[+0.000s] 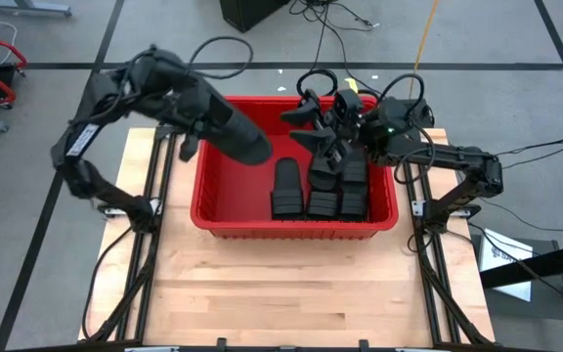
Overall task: Pick and place slides into bin
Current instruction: Put the black slide into the red bin
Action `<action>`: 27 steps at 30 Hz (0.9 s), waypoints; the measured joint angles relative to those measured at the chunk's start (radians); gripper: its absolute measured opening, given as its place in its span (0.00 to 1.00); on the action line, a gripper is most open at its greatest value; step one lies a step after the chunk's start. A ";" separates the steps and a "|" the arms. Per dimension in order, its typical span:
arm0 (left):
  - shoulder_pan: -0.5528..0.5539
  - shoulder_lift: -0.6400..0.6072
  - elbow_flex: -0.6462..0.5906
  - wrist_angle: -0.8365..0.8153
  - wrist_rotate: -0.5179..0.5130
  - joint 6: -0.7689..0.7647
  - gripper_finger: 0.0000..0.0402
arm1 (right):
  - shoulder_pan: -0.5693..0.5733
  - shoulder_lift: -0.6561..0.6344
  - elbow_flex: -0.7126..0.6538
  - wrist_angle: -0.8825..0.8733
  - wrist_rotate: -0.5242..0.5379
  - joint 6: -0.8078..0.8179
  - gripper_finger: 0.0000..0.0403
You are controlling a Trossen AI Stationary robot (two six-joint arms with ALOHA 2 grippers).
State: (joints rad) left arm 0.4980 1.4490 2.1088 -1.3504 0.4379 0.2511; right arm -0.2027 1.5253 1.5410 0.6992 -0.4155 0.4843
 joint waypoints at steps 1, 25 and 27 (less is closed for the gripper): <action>0.019 0.028 0.030 -0.033 0.000 0.026 0.00 | -0.003 0.000 0.000 0.000 0.000 0.000 0.52; 0.210 0.467 0.195 -0.220 0.164 0.293 0.01 | -0.021 0.000 0.000 -0.027 0.048 0.026 0.52; 0.206 0.497 0.194 -0.220 0.164 0.288 0.01 | -0.021 0.000 0.000 -0.029 0.048 0.026 0.52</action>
State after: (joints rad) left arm 0.7038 1.9461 2.3032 -1.5700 0.6018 0.5386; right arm -0.2234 1.5253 1.5410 0.6702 -0.3672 0.5106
